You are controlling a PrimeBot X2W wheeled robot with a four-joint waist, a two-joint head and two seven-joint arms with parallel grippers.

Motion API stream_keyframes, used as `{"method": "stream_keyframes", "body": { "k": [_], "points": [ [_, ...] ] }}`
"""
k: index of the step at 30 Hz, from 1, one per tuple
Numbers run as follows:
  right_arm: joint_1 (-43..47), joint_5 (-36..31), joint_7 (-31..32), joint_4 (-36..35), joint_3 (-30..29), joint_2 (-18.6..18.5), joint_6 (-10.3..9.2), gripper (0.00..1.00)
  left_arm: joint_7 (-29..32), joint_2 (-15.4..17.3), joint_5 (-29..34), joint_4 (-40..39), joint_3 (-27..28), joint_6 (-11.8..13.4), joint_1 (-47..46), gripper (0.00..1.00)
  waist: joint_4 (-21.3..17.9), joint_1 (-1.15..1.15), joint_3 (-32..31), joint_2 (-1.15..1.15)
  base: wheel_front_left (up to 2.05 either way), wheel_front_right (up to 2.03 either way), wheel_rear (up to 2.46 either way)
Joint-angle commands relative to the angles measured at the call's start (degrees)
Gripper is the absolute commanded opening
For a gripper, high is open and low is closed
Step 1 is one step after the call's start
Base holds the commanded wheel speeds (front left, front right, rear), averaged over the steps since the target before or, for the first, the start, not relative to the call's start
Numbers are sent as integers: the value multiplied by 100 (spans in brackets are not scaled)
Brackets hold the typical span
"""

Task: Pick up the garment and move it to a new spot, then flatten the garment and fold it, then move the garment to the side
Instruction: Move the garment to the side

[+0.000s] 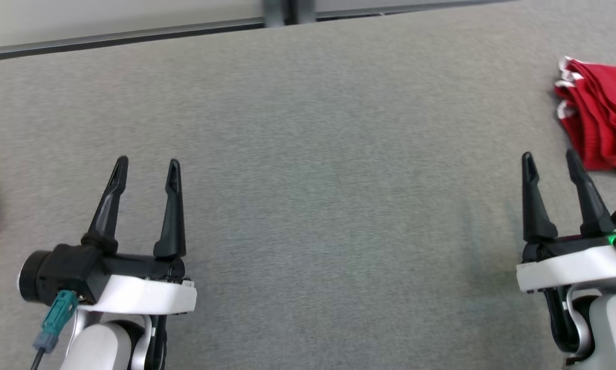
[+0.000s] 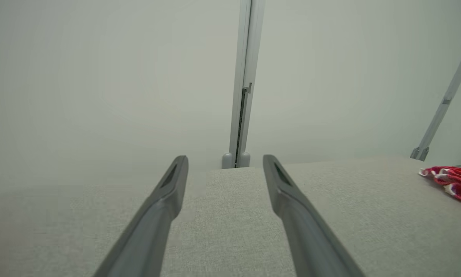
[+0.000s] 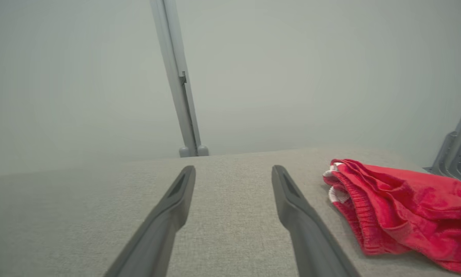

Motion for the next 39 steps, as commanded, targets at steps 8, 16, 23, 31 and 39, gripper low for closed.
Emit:
{"method": "stream_keyframes", "body": {
  "k": [8,16,23,31,39],
  "points": [
    [633,-290,561,-748,-83,122,-10,100,-129,33,-126,322,71,74,491,100,660,0,-577,0,0,0,0],
    [1209,-346,814,-954,-169,229,-10,100,-100,31,-149,506,-42,82,814,100,662,0,-1007,0,0,0,0],
    [1669,-352,1011,-1141,-178,280,-10,100,4,20,-174,552,-154,119,1082,100,658,0,-1343,0,0,0,0],
    [1914,-380,1130,-1269,-146,298,-10,100,97,81,-212,539,-175,165,1281,100,625,0,-1536,0,0,0,0],
    [1973,-380,1172,-1342,-98,254,-10,100,113,112,-248,606,-161,214,1266,100,627,0,-1578,0,0,0,0]
  ]
}}
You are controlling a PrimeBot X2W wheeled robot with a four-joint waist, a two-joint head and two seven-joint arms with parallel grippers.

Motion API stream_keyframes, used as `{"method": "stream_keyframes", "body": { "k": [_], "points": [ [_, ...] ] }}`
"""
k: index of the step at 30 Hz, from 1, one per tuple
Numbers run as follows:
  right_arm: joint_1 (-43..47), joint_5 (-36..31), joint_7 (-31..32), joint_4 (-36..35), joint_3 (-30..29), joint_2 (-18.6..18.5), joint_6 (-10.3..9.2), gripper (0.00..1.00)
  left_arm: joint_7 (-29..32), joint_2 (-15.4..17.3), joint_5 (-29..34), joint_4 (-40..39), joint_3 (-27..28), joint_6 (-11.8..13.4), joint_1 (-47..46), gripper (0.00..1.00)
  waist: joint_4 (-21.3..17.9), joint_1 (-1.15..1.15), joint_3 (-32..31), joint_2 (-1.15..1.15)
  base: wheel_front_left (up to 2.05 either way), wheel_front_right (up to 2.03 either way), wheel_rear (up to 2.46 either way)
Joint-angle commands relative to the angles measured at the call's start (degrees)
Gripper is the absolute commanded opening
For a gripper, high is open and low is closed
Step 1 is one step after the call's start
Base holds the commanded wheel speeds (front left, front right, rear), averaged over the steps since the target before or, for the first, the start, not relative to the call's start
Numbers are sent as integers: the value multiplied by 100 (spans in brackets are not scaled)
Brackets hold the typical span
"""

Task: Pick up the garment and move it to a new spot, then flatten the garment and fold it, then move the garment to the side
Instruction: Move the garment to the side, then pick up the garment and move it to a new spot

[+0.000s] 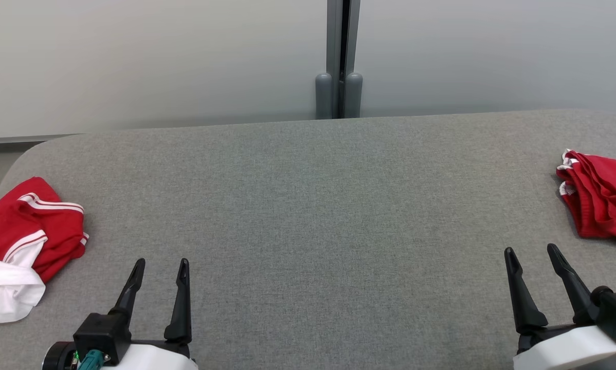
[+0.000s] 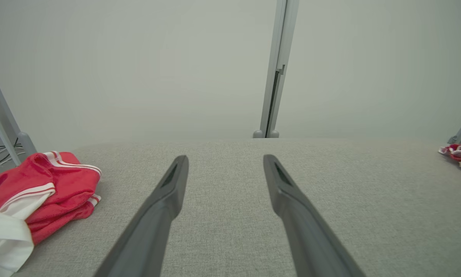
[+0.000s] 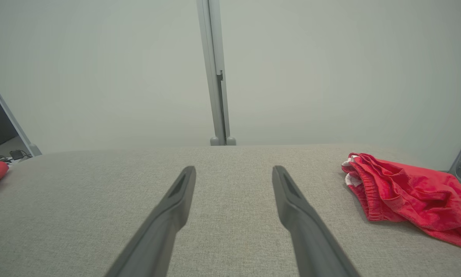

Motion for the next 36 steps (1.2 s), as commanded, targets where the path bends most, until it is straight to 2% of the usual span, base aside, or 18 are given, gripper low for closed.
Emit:
{"method": "stream_keyframes", "body": {
  "k": [1,15,21,29,36],
  "points": [
    [56,-2,26,-52,5,-30,-10,100,-13,32,-36,25,21,47,-19,100,9,0,-2,0,0,0,0],
    [79,40,59,-89,-33,-17,-10,100,-109,-7,-93,129,-28,27,-184,100,141,0,-18,0,0,0,0],
    [44,49,20,-140,-133,-4,-10,100,-227,-59,-111,152,-24,8,-399,100,331,0,84,0,0,0,0],
    [21,-15,132,-333,-211,-42,-9,100,-443,-189,-147,235,54,19,-671,100,823,0,223,0,0,0,0],
    [22,-85,291,-603,-293,-84,-6,100,-596,-325,-166,251,243,-74,-839,100,1614,0,299,0,0,0,0]
  ]
}}
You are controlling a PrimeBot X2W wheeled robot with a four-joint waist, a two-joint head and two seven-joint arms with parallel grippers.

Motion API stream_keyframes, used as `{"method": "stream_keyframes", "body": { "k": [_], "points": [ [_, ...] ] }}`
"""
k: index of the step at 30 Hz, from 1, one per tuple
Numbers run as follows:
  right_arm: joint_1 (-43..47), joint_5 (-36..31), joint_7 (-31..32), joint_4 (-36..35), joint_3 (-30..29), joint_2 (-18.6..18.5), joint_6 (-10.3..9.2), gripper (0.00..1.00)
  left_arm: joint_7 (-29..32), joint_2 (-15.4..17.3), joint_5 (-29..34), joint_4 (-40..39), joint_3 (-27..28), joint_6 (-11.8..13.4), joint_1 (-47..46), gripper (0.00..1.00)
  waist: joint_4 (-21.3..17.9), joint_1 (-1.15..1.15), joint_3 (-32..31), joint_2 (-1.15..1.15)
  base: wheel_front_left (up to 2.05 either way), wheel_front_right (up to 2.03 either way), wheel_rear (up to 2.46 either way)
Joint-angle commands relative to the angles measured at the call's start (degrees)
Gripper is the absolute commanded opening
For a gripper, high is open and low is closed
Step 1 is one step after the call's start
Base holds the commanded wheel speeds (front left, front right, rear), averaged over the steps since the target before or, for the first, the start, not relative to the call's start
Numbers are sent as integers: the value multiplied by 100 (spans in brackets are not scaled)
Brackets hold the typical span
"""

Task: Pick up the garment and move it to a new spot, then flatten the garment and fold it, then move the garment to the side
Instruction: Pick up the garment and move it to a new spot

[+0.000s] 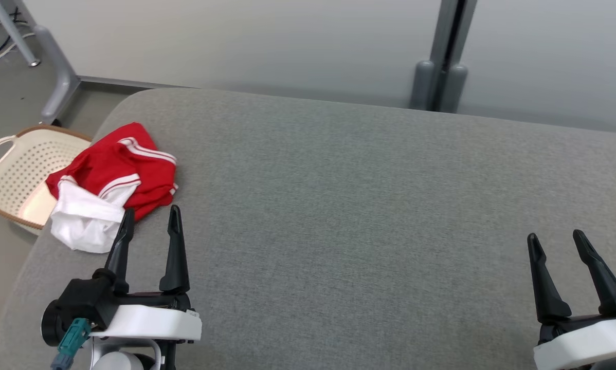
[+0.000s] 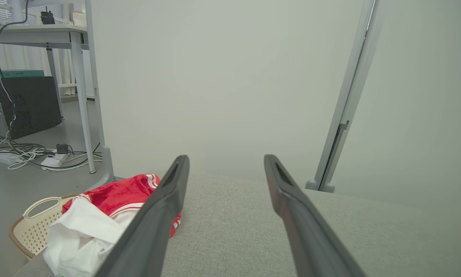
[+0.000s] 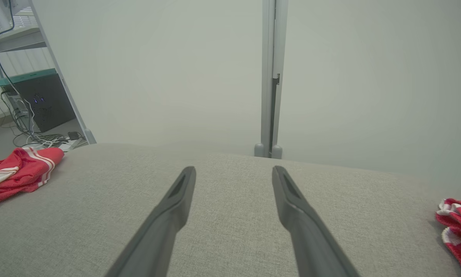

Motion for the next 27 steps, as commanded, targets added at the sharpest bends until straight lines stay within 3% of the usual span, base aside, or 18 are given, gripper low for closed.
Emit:
{"method": "stream_keyframes", "body": {
  "k": [1,6,11,27],
  "points": [
    [-16,-40,29,-52,-15,-20,0,100,-37,27,27,6,64,-42,-52,100,397,0,31,0,0,0,0],
    [-21,-8,124,-129,-4,-57,0,100,-45,33,126,-55,239,-268,-116,100,966,0,25,0,0,0,0],
    [-78,-4,180,-163,91,-68,0,100,-47,69,226,3,498,-504,-23,100,1281,0,29,0,0,0,0],
    [-125,37,249,-197,115,-111,0,100,-49,-183,474,238,857,-878,-62,100,1397,0,86,0,0,0,0]
  ]
}}
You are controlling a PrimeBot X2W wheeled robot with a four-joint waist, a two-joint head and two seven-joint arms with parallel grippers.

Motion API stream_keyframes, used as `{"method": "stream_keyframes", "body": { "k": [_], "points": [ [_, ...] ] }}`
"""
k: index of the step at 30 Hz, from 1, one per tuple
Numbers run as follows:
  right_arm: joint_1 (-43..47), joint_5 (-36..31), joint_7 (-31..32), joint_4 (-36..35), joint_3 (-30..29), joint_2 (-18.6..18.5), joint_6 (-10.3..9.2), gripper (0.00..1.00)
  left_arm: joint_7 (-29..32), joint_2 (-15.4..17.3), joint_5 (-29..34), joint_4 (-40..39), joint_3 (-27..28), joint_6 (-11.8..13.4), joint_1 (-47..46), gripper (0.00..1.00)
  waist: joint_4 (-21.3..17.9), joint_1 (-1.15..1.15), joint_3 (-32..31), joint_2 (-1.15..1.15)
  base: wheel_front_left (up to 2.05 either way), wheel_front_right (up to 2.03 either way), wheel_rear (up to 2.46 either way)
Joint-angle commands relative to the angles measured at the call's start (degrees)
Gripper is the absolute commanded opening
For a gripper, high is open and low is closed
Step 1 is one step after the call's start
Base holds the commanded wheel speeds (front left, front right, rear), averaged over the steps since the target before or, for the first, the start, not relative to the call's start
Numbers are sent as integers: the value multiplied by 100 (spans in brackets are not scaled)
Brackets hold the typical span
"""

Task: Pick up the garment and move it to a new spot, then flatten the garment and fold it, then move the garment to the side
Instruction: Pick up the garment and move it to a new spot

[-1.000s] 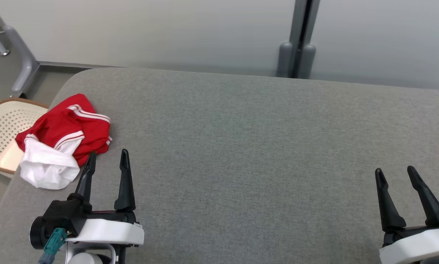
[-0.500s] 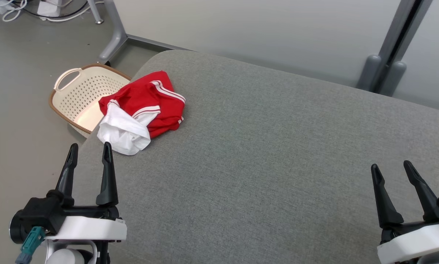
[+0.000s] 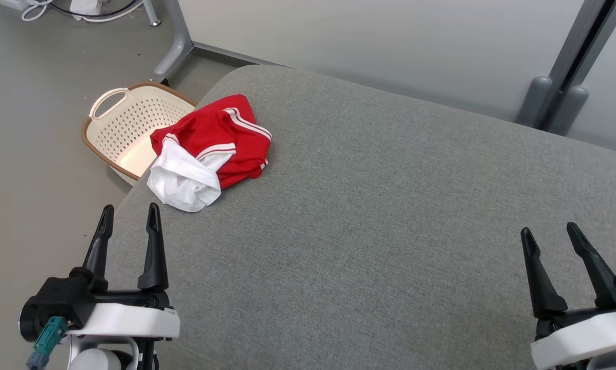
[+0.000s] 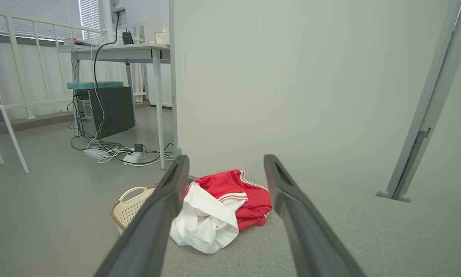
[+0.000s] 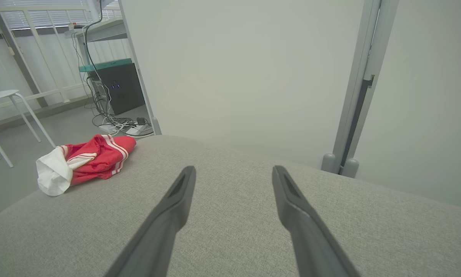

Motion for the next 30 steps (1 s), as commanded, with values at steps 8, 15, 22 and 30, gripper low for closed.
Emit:
{"method": "stream_keyframes", "body": {
  "k": [8,15,22,30],
  "points": [
    [-250,-62,245,-298,30,-185,0,100,-18,-188,-122,569,126,-263,-724,100,-160,0,511,0,0,0,0],
    [-645,-127,512,-614,108,-425,0,100,-13,-274,-278,1943,421,-457,-1949,100,-572,0,1380,0,0,0,0],
    [-958,-94,508,-680,114,-520,0,100,-13,-143,-435,3948,740,-653,-3065,100,-879,0,1985,0,0,0,0],
    [-1125,-76,381,-579,108,-518,0,100,-13,103,-813,5701,1186,-741,-3796,100,-1055,0,2201,0,0,0,0]
  ]
}}
